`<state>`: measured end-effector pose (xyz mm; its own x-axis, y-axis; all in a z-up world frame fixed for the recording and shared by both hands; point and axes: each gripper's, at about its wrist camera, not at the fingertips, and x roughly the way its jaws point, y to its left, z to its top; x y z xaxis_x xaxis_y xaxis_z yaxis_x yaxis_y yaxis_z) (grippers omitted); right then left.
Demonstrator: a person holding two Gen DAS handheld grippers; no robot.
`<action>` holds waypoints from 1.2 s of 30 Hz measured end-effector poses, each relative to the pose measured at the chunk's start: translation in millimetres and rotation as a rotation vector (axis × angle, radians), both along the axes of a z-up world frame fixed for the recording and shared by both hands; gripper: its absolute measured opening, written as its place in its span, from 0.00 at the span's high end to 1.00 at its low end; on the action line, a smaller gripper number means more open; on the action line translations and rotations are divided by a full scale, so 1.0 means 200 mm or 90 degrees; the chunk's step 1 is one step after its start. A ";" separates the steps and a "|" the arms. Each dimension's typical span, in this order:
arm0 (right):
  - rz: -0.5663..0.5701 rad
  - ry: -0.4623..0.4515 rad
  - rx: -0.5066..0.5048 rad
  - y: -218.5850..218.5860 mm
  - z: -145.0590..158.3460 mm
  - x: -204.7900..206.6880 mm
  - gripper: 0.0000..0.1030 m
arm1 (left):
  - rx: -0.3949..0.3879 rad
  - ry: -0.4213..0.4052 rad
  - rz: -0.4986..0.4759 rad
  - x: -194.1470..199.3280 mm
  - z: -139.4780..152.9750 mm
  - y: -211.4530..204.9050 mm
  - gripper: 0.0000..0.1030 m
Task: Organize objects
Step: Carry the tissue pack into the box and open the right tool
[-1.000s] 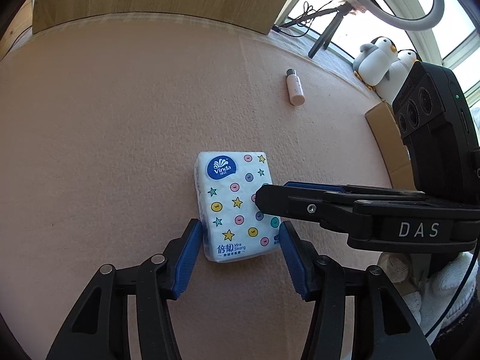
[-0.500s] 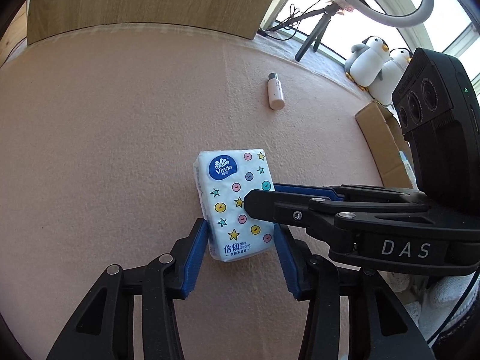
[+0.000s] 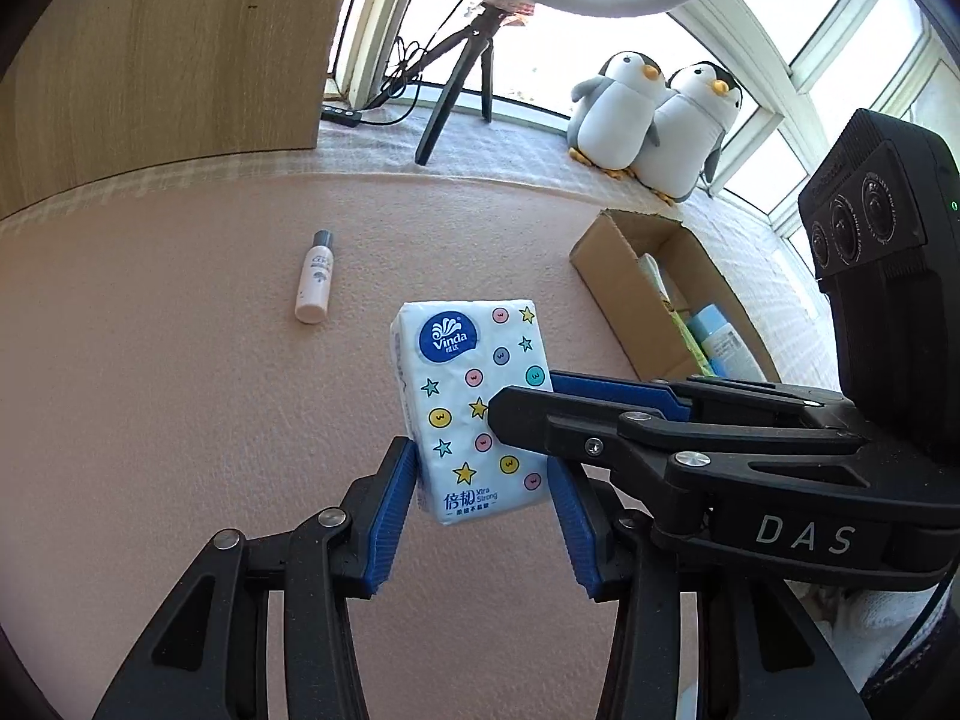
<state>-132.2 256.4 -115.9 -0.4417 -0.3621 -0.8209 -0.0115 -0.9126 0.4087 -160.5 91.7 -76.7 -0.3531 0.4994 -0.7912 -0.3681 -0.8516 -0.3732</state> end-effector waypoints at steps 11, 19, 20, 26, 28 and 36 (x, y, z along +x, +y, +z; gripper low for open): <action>-0.072 0.032 0.043 0.51 0.10 0.09 0.76 | 0.006 0.030 -0.066 -0.04 0.11 0.60 0.52; -0.122 0.044 0.059 0.83 0.13 0.16 0.76 | -0.005 0.050 -0.117 -0.06 0.13 0.98 0.52; -0.128 0.044 0.059 0.86 0.13 0.17 0.76 | -0.008 0.052 -0.124 -0.06 0.14 1.02 0.52; -0.162 0.042 0.062 1.02 0.11 0.21 0.76 | -0.023 0.057 -0.154 -0.09 0.12 1.24 0.52; -0.169 0.040 0.064 1.06 0.10 0.21 0.76 | -0.027 0.059 -0.160 -0.10 0.11 1.29 0.52; -0.183 0.043 0.071 1.16 0.09 0.21 0.76 | -0.032 0.065 -0.171 -0.14 0.10 1.40 0.52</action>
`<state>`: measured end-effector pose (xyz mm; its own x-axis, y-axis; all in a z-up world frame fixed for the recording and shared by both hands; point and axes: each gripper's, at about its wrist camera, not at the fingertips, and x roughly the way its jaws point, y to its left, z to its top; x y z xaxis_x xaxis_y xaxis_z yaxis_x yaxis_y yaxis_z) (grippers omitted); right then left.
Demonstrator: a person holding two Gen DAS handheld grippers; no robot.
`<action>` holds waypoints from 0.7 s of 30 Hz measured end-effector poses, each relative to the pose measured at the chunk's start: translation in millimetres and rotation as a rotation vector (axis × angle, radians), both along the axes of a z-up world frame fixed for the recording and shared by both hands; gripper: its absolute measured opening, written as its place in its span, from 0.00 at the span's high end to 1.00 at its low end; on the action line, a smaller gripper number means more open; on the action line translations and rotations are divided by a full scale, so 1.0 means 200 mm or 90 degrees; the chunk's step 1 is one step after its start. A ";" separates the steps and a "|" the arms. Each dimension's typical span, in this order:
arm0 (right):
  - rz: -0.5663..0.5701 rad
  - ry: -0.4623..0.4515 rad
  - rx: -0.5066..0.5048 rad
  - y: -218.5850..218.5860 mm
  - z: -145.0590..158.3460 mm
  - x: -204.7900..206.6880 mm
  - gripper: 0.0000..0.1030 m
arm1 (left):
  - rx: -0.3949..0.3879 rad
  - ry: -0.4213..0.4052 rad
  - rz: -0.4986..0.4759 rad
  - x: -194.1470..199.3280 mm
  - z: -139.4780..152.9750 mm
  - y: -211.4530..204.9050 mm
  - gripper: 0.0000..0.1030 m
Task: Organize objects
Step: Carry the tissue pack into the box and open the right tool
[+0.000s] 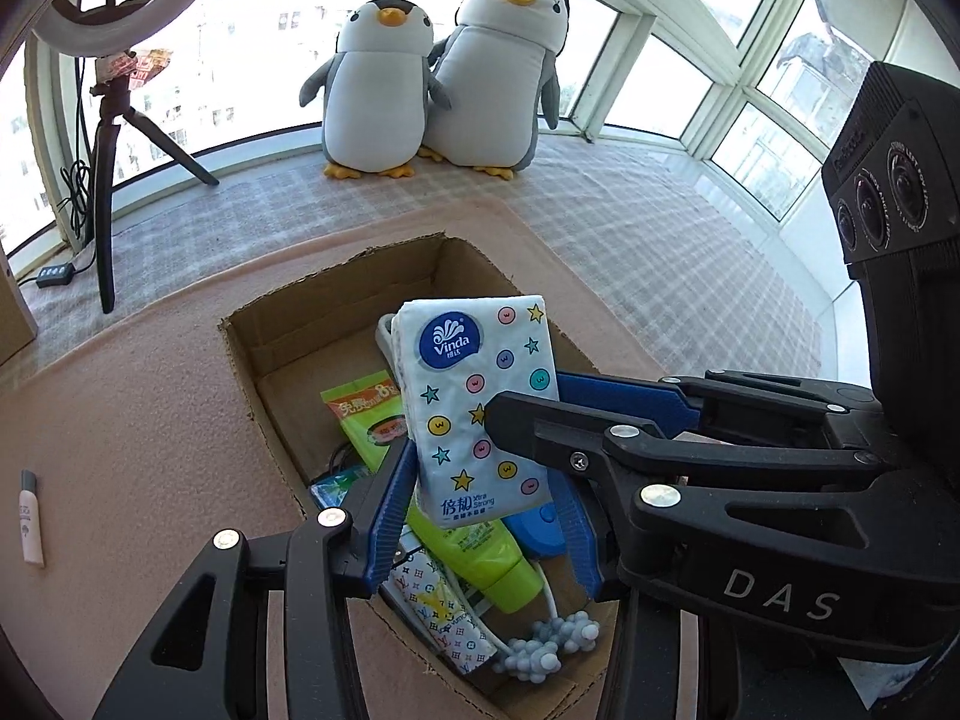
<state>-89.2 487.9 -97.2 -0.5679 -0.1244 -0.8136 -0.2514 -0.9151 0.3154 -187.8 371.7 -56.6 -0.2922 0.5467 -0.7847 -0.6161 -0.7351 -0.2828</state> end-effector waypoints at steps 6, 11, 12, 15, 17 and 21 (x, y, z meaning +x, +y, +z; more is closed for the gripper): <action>0.002 -0.013 0.021 0.01 -0.01 -0.01 0.50 | -0.020 0.014 0.005 -0.01 -0.01 0.03 0.23; -0.028 -0.015 0.045 0.04 -0.02 0.00 0.40 | -0.030 0.017 0.017 -0.02 -0.02 0.00 0.22; -0.031 -0.015 0.045 0.04 -0.02 0.00 0.40 | -0.030 0.017 0.019 -0.03 -0.02 -0.01 0.22; -0.032 -0.016 0.046 0.03 -0.02 0.00 0.40 | -0.027 0.018 0.024 -0.03 -0.02 -0.04 0.22; -0.034 -0.014 0.047 0.02 -0.02 0.00 0.39 | -0.027 0.018 0.027 -0.03 -0.02 -0.06 0.22; -0.034 -0.012 0.048 0.00 -0.01 0.00 0.39 | -0.028 0.021 0.037 -0.04 -0.01 -0.12 0.22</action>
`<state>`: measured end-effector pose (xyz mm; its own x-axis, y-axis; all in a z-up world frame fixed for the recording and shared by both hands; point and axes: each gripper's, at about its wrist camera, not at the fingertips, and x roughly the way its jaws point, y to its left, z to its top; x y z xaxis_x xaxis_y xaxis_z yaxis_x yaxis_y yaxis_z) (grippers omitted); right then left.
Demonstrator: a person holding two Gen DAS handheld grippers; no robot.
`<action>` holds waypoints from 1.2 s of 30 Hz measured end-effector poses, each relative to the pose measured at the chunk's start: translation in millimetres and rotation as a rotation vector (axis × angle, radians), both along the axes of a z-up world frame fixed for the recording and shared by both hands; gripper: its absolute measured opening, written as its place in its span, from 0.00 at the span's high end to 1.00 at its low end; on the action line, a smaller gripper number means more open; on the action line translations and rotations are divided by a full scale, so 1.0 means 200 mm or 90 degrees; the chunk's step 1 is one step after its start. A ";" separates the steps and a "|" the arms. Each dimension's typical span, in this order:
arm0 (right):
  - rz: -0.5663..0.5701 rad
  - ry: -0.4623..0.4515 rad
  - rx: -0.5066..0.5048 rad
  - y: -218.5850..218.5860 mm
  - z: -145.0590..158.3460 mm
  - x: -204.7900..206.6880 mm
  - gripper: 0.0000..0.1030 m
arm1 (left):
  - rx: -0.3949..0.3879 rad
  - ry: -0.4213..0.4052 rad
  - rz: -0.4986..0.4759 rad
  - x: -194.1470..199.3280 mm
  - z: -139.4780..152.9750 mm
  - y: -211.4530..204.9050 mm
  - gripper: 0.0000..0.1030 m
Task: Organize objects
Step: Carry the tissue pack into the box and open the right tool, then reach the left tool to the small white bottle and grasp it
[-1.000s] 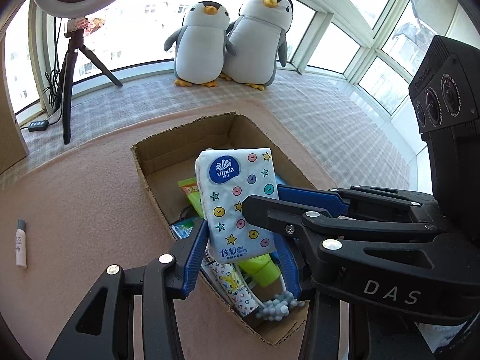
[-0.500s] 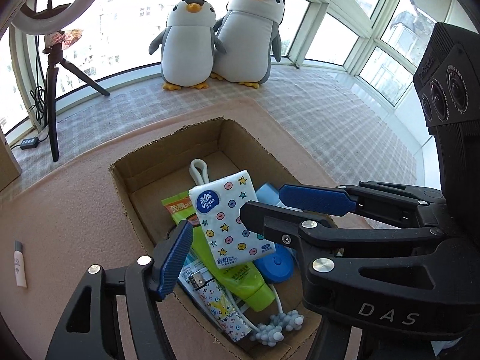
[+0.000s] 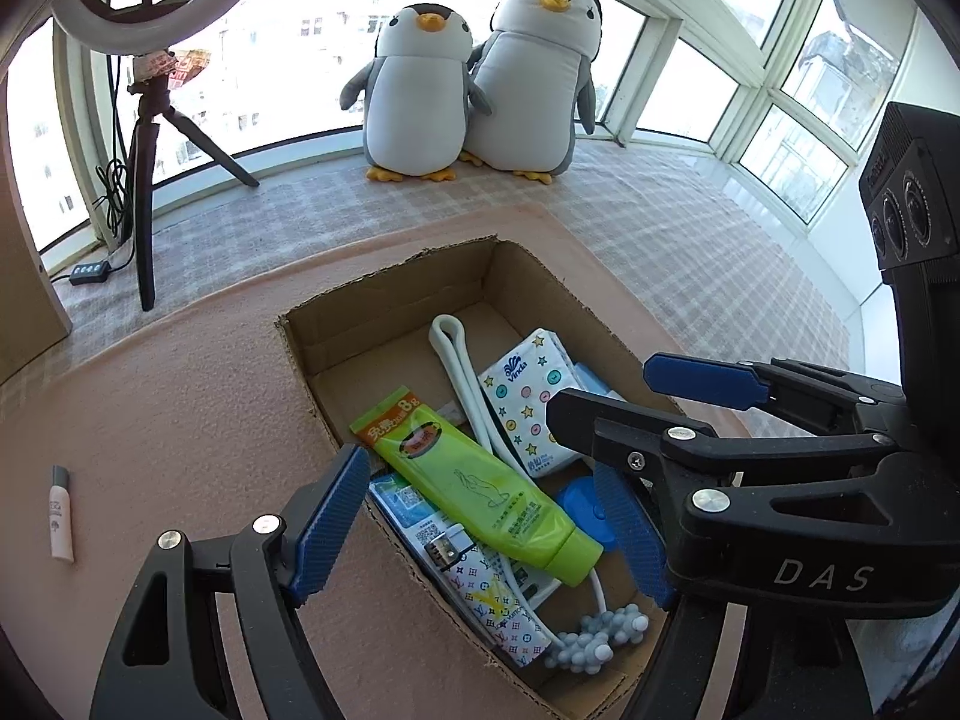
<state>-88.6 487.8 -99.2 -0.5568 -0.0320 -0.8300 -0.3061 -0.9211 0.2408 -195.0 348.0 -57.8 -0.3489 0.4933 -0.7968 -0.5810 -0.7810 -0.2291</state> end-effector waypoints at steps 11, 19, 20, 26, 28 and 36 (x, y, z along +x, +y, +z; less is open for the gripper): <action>-0.006 0.028 0.020 -0.12 0.06 0.11 0.31 | -0.027 0.025 0.040 0.01 0.04 -0.27 0.19; -0.038 0.051 -0.003 -0.15 0.10 0.25 0.31 | -0.056 0.016 0.093 -0.03 -0.03 -0.62 0.19; -0.039 0.051 -0.006 -0.16 0.10 0.26 0.31 | -0.058 0.012 0.105 -0.04 -0.04 -0.68 0.19; -0.030 0.044 0.004 -0.25 0.09 0.36 0.31 | -0.066 -0.026 0.192 -0.17 -0.13 -1.00 0.19; -0.028 0.039 0.007 -0.29 0.08 0.38 0.31 | -0.082 -0.028 0.219 -0.23 -0.16 -1.08 0.19; -0.007 0.022 0.004 -0.42 0.04 0.43 0.31 | -0.102 -0.058 0.275 -0.46 -0.26 -1.31 0.20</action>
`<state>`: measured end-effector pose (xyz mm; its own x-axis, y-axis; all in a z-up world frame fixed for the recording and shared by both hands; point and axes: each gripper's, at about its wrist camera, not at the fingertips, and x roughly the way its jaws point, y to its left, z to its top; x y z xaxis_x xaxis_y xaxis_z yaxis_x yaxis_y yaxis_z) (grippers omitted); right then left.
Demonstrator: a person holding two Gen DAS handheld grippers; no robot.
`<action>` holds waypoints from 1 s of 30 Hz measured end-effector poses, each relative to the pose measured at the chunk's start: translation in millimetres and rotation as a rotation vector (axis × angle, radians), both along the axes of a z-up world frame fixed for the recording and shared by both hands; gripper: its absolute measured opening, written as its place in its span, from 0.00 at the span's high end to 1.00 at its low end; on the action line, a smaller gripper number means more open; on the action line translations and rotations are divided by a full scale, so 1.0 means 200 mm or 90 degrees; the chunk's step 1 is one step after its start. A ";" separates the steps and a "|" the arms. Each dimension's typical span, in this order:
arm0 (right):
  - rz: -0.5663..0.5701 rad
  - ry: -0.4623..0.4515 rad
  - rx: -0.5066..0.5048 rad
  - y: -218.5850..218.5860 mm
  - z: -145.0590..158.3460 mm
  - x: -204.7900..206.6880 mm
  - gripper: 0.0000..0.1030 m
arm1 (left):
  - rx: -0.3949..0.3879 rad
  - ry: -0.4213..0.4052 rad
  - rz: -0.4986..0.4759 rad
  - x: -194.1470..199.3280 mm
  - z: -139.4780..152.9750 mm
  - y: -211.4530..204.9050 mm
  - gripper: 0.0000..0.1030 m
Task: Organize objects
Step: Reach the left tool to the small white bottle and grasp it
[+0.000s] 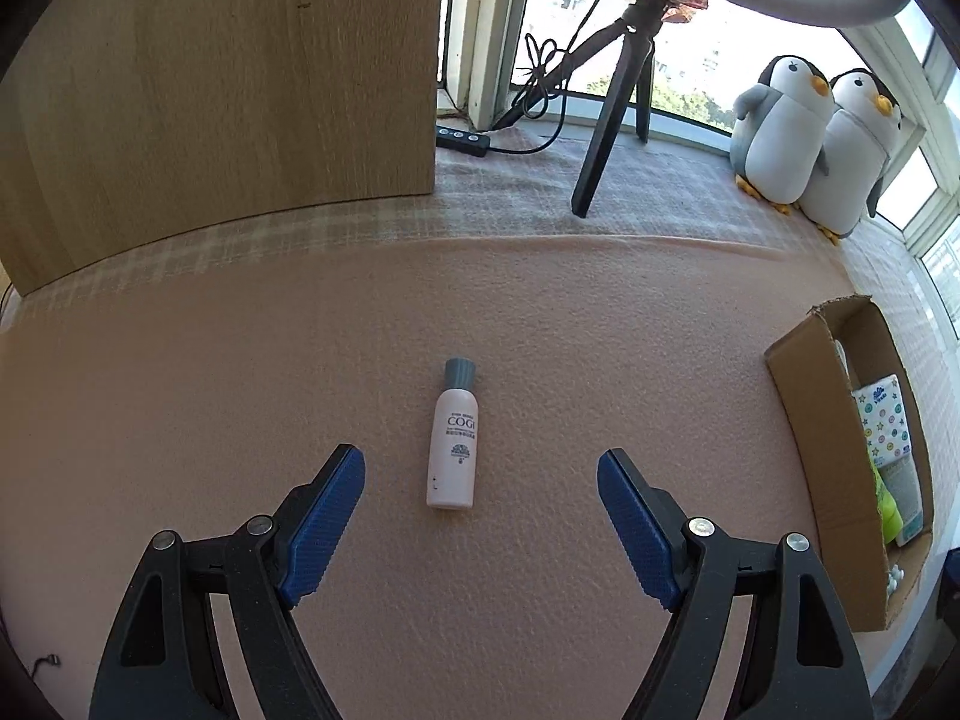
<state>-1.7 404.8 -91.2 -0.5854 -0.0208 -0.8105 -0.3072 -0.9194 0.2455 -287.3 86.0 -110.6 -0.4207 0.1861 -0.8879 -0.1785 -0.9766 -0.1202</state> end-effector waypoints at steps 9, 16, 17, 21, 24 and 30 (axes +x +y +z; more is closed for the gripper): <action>-0.011 -0.003 0.001 -0.02 -0.01 0.07 0.31 | -0.034 -0.040 -0.004 -0.11 -0.12 0.01 0.45; -0.027 -0.004 0.004 0.02 -0.01 0.11 0.31 | -0.044 -0.060 0.002 -0.11 -0.19 0.03 0.65; -0.030 -0.003 0.005 0.02 -0.01 0.12 0.31 | -0.043 -0.063 0.001 -0.11 -0.19 0.03 0.70; -0.034 -0.007 0.019 0.03 -0.02 0.12 0.31 | -0.046 -0.057 -0.003 -0.10 -0.19 0.04 0.79; -0.034 -0.012 0.022 0.03 -0.03 0.13 0.31 | -0.042 -0.052 0.006 -0.10 -0.18 0.04 0.79; -0.040 -0.016 0.031 0.05 -0.04 0.14 0.31 | -0.020 -0.032 -0.016 -0.03 -0.09 0.11 0.79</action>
<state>25.5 414.0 -99.7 -0.5632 0.0547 -0.8245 -0.3700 -0.9089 0.1924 -293.5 108.6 -128.9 -0.3714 0.1685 -0.9131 -0.1979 -0.9752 -0.0994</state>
